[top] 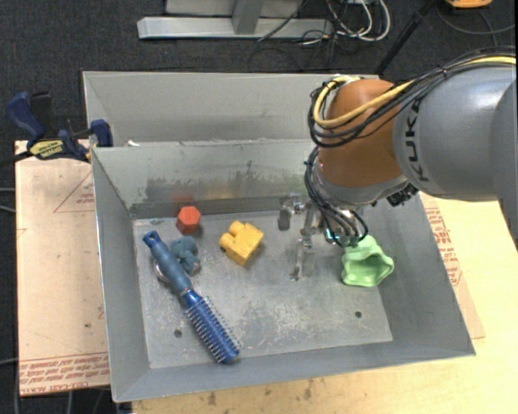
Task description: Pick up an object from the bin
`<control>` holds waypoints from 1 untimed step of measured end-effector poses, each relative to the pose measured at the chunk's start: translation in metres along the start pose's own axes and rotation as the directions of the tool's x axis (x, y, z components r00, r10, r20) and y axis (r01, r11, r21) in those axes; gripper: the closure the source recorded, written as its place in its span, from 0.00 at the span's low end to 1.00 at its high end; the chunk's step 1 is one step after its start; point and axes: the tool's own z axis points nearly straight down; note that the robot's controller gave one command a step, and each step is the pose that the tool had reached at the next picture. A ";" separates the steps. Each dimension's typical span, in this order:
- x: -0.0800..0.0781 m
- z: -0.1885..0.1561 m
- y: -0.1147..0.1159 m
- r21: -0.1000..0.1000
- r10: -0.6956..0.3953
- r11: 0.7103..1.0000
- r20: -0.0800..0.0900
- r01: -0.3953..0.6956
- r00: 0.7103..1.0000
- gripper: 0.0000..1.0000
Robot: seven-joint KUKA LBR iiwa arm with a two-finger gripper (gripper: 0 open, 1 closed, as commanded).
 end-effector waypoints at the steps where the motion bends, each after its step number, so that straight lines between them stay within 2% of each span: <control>1: 0.026 -0.008 -0.098 0.005 -0.152 0.988 0.006 0.152 0.988 0.00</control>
Offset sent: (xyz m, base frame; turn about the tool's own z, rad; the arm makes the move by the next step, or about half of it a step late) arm -0.0258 -0.0939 0.0078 -0.1609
